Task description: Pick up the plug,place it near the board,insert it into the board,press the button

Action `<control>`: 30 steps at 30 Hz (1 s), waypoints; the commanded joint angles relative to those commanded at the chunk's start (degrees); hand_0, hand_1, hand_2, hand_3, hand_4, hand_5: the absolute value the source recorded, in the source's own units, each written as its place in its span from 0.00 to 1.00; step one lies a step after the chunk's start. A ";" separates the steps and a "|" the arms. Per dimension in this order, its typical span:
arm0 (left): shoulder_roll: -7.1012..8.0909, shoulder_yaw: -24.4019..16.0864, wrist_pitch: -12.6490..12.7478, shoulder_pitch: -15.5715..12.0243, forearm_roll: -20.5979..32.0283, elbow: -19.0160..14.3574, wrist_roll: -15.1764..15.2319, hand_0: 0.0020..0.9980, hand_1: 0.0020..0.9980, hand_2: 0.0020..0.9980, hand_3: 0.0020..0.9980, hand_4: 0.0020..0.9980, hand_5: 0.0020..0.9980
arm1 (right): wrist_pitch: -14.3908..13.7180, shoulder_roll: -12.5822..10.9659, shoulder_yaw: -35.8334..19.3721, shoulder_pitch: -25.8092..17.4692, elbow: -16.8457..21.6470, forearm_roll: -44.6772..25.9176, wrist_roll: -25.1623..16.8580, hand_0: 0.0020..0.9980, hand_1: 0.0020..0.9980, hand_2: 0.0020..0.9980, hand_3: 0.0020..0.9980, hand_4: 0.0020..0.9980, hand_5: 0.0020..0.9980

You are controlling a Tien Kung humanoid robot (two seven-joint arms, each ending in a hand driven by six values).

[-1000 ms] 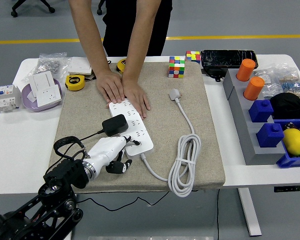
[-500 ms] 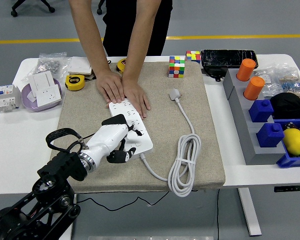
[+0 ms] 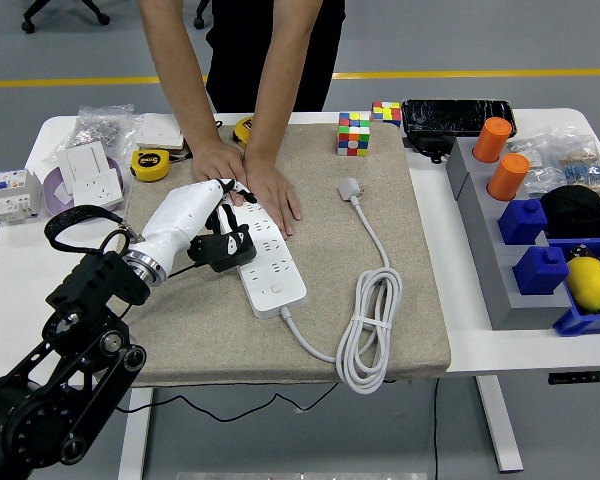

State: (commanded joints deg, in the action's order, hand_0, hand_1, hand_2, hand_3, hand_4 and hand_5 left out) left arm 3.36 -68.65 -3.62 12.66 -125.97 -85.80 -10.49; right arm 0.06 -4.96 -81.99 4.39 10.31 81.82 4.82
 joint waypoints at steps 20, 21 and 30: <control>-1.69 1.82 3.69 2.28 -3.51 10.97 2.04 0.83 0.81 0.77 0.80 1.00 0.42 | -0.20 -0.12 1.16 0.05 0.00 -0.36 0.48 0.88 0.73 0.72 0.72 1.00 0.68; -1.72 1.92 3.97 2.29 -3.98 11.40 2.11 0.83 0.81 0.77 0.80 1.00 0.42 | -0.20 -0.13 1.19 0.04 0.00 -0.36 0.47 0.88 0.73 0.72 0.72 1.00 0.68; -2.24 2.22 5.97 2.45 -4.03 15.30 2.57 0.72 0.73 0.69 0.72 1.00 0.26 | -0.16 -0.18 1.31 -0.11 0.00 -0.28 0.47 0.88 0.73 0.72 0.72 1.00 0.68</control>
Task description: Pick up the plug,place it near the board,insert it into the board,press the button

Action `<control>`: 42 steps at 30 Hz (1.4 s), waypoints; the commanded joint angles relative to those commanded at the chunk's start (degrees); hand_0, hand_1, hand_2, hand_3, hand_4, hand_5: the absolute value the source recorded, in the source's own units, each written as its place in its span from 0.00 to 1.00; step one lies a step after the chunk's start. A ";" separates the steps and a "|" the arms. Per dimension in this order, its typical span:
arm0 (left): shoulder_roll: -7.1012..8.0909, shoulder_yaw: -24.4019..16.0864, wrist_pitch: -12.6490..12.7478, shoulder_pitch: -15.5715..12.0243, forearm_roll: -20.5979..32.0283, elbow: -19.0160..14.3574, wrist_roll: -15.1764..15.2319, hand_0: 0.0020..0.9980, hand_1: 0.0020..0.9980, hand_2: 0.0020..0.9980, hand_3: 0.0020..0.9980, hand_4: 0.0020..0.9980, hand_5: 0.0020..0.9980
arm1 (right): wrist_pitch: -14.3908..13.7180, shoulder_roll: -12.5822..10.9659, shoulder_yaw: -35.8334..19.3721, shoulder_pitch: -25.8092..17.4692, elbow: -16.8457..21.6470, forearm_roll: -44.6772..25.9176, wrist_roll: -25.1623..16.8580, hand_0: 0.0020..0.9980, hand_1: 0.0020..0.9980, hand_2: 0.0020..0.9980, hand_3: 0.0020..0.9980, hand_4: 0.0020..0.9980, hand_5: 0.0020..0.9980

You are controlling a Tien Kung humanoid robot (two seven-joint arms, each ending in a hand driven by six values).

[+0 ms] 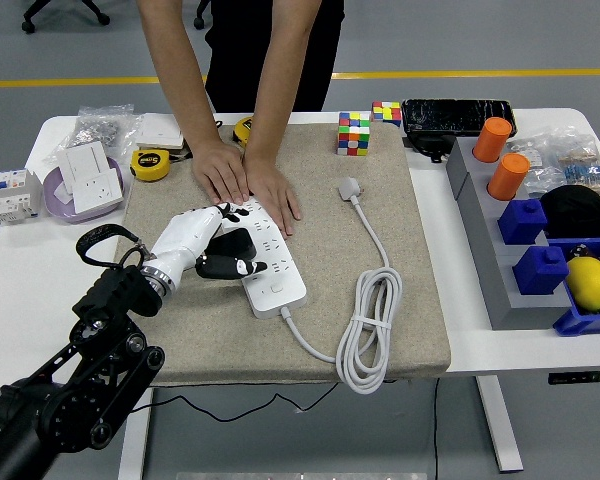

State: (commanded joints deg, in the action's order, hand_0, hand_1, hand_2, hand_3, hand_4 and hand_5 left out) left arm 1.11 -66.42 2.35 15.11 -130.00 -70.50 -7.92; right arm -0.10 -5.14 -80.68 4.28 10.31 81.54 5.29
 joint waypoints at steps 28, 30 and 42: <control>-0.09 -1.20 2.07 0.45 0.00 -0.53 -0.26 0.40 0.29 0.33 0.46 0.60 0.08 | -0.02 0.00 -0.49 0.09 0.00 0.07 -0.02 0.88 0.73 0.72 0.71 1.00 0.68; -0.03 -1.30 2.07 0.44 0.00 -0.85 -0.23 0.40 0.29 0.33 0.46 0.60 0.08 | -0.01 0.01 -0.44 0.11 0.00 0.00 -0.05 0.88 0.73 0.72 0.71 1.00 0.68; 0.46 -3.39 1.49 -0.27 0.00 -4.96 0.02 0.39 0.27 0.32 0.47 0.60 0.07 | -0.08 0.11 -0.43 0.18 0.00 -0.27 -0.10 0.88 0.73 0.72 0.71 1.00 0.67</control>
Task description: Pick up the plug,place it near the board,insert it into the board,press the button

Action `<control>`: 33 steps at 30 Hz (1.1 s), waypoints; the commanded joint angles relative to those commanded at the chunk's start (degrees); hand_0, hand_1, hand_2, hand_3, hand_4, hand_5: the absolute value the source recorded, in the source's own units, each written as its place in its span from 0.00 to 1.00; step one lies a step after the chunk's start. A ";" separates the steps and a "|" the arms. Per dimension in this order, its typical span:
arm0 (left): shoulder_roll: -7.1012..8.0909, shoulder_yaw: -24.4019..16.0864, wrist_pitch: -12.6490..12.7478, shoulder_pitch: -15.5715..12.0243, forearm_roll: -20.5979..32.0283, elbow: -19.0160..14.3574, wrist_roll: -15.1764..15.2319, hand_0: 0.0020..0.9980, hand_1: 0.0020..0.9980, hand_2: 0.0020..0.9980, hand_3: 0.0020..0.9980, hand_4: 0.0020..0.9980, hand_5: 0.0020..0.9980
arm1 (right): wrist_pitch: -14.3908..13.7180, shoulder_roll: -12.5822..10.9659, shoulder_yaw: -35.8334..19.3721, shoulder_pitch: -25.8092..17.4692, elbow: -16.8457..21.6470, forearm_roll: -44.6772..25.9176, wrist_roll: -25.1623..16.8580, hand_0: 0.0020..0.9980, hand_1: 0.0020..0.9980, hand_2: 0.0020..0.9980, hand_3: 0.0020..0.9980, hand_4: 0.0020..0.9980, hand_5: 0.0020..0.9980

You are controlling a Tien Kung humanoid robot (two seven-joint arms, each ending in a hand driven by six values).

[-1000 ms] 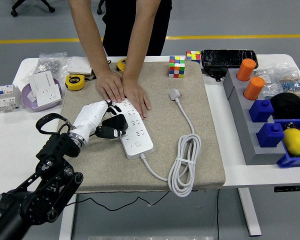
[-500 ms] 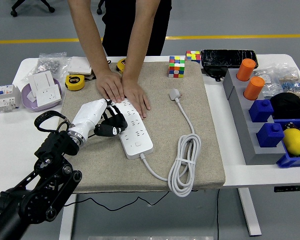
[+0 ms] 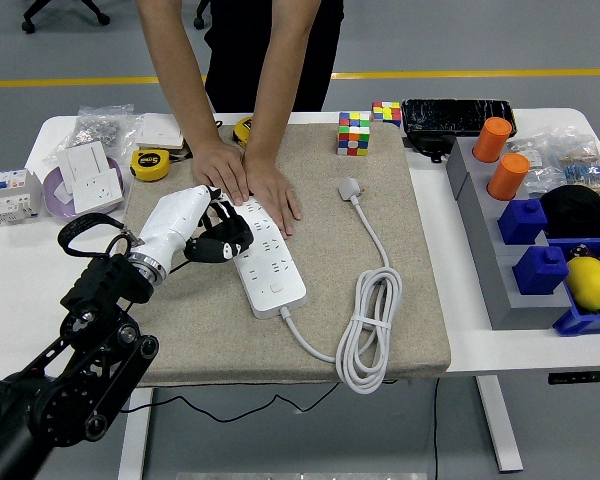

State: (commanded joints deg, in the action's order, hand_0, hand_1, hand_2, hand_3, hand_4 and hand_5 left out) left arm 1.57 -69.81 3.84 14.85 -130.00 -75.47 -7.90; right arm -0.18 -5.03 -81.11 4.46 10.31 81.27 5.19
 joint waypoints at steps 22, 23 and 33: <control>2.44 -4.45 -1.60 -3.21 0.00 2.30 2.05 0.49 0.48 0.46 0.51 0.88 0.27 | -0.03 -0.02 0.43 -0.11 0.00 -0.18 0.03 0.88 0.73 0.72 0.71 1.00 0.67; 2.39 -4.44 -1.61 -3.23 0.00 2.36 2.26 0.49 0.48 0.46 0.51 0.88 0.27 | -0.03 -0.03 0.43 -0.12 0.00 -0.16 0.06 0.88 0.73 0.72 0.71 1.00 0.67; 2.52 -4.88 -3.98 -3.24 4.79 1.97 3.45 0.90 0.96 0.89 0.84 1.00 0.97 | 0.02 -0.09 0.06 -0.26 0.00 0.18 0.17 0.88 0.73 0.72 0.71 1.00 0.67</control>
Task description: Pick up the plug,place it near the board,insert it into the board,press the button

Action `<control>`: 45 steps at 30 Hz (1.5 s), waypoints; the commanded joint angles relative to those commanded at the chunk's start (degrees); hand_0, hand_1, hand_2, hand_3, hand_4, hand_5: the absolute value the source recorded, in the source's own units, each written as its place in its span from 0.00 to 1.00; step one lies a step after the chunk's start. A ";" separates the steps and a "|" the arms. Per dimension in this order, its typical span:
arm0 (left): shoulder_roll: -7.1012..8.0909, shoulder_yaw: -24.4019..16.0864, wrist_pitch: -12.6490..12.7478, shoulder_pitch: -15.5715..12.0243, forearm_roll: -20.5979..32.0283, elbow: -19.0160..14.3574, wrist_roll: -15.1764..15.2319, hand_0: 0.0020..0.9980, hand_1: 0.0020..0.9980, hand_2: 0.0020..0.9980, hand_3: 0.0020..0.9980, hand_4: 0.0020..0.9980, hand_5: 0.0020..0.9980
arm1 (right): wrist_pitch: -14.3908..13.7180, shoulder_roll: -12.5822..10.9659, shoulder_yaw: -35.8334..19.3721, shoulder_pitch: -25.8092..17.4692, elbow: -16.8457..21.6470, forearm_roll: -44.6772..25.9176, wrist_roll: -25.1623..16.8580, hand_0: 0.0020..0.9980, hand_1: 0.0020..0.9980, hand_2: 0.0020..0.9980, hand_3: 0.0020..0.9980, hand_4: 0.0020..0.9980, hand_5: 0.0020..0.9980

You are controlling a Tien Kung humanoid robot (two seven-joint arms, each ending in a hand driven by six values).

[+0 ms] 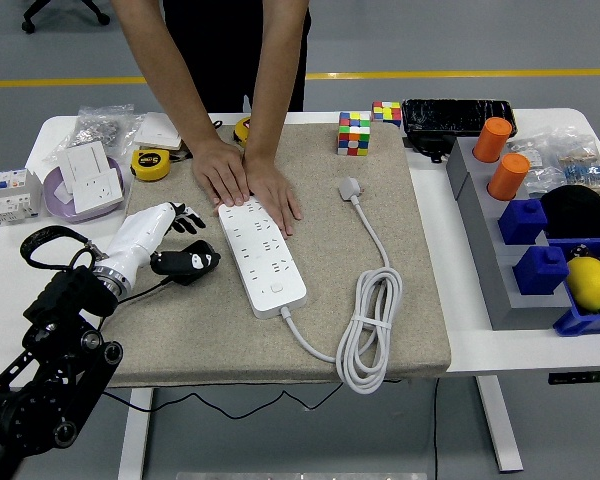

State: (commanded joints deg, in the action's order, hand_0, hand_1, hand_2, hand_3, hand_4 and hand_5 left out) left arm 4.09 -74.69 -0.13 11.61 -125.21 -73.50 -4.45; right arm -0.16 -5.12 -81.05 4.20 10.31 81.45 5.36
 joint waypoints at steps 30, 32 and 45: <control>-3.37 -3.95 10.42 -14.80 65.28 -11.89 13.12 0.70 0.71 0.68 0.70 1.00 0.89 | 0.05 1.09 -0.09 0.19 0.00 0.32 -0.21 0.88 0.73 0.72 0.71 1.00 0.67; -3.69 -4.37 10.52 -15.12 68.36 -12.01 13.33 0.70 0.71 0.68 0.70 1.00 0.89 | 0.10 1.09 -0.15 0.17 0.00 0.83 -0.09 0.88 0.73 0.72 0.71 1.00 0.67; -3.96 -5.54 10.52 -15.64 66.55 -11.62 13.05 0.66 0.69 0.66 0.68 1.00 0.76 | 0.92 1.40 0.77 -0.72 0.00 3.41 0.07 0.88 0.73 0.72 0.71 1.00 0.67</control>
State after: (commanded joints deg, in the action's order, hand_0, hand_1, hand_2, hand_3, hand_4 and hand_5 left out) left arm 0.13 -80.23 10.38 -4.03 -58.67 -85.12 8.60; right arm 0.77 -3.73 -80.28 3.48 10.31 84.86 5.43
